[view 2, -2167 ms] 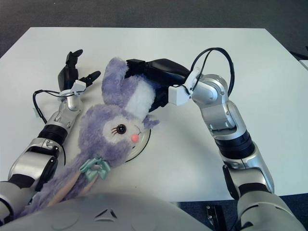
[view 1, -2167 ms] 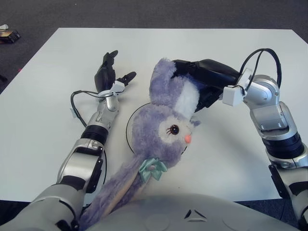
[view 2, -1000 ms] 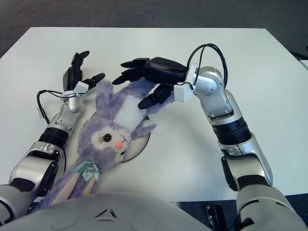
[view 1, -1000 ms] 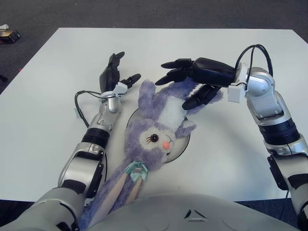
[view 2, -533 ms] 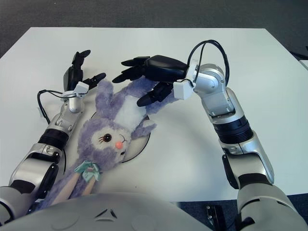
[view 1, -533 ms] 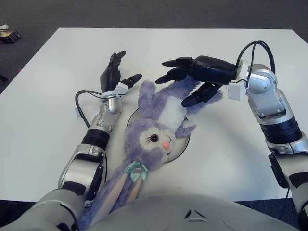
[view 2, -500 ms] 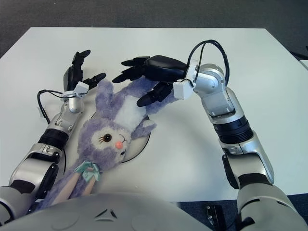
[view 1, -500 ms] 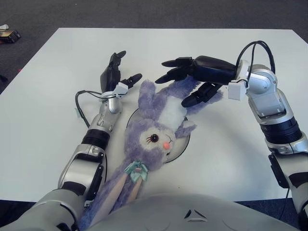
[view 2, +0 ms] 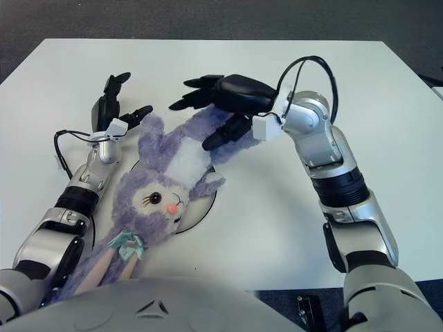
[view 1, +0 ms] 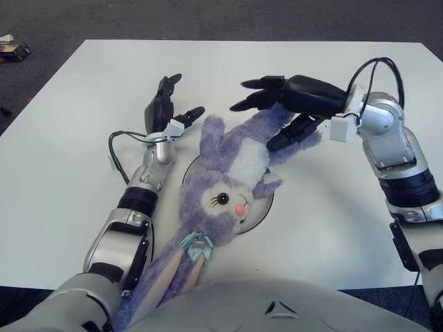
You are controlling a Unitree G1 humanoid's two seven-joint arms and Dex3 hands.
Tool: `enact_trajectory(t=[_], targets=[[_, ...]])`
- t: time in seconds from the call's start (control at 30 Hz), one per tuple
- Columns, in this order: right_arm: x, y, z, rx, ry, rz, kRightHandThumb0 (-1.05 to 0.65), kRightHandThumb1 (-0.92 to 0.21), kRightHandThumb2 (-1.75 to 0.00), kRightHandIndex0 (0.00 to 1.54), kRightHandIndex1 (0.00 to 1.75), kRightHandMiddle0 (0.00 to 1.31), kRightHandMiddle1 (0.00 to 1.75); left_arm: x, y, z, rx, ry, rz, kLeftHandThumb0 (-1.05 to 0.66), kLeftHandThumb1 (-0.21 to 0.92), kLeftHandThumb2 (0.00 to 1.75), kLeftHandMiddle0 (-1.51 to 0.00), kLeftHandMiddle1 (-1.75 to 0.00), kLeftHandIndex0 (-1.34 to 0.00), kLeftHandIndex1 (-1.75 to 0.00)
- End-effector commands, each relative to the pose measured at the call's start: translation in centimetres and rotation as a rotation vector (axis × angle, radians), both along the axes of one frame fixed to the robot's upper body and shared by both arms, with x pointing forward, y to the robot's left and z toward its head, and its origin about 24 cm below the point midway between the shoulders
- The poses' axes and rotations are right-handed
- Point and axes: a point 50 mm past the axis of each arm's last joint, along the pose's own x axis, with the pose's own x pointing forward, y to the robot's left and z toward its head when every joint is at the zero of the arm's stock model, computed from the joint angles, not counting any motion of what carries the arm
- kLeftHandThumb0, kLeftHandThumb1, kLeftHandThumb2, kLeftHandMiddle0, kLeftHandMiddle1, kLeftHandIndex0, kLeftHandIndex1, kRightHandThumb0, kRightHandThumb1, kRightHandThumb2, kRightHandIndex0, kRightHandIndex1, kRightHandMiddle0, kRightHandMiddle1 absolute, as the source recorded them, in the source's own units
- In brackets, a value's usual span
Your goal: Put the doll into the plate.
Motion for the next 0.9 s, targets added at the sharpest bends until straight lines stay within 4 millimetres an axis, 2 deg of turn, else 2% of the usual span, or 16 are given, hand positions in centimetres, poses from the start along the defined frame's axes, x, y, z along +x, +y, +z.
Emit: enact_trajectory(t=[0.0, 0.17, 0.4, 0.53, 0.7, 0.87], targets=[[0.8, -1.0, 0.5, 0.088, -0.062, -0.077, -0.16, -0.92, -0.35, 0.28, 0.02, 0.39, 0.01, -0.3, 0.2, -0.4, 0.011, 0.014, 0.006, -0.25, 0.92, 0.18, -0.47, 0.0, -0.28, -0.64], [1.8, -2.1, 1.3, 0.123, -0.163, -0.147, -0.16, -0.92, -0.31, 0.41, 0.02, 0.43, 0.03, -0.3, 0.1, -0.4, 0.01, 0.013, 0.004, -0.25, 0.92, 0.18, -0.48, 0.0, -0.28, -0.64], [2.6, -3.1, 1.5, 0.173, -0.214, -0.2, -0.19, -0.92, -0.29, 0.46, 0.02, 0.46, 0.03, -0.4, 0.1, -0.4, 0.006, 0.012, 0.002, -0.25, 0.92, 0.18, -0.48, 0.0, -0.29, -0.65], [3.5, -4.1, 1.7, 0.316, -0.136, -0.278, -0.2, -0.92, -0.27, 0.49, 0.02, 0.5, 0.04, -0.5, 0.0, -0.4, -0.004, 0.012, -0.001, -0.24, 0.92, 0.18, -0.48, 0.0, -0.29, -0.65], [3.7, -4.5, 1.8, 0.364, -0.123, -0.308, -0.21, -0.92, -0.23, 0.54, 0.03, 0.55, 0.06, -0.5, 0.0, -0.4, -0.017, 0.014, -0.003, -0.24, 0.92, 0.17, -0.49, 0.0, -0.29, -0.66], [3.8, -5.3, 1.3, 0.474, -0.089, -0.384, -0.2, -0.92, -0.15, 0.67, 0.04, 0.67, 0.1, -0.5, 0.1, -0.4, -0.051, 0.011, -0.006, -0.23, 0.92, 0.17, -0.51, -0.01, -0.29, -0.67]])
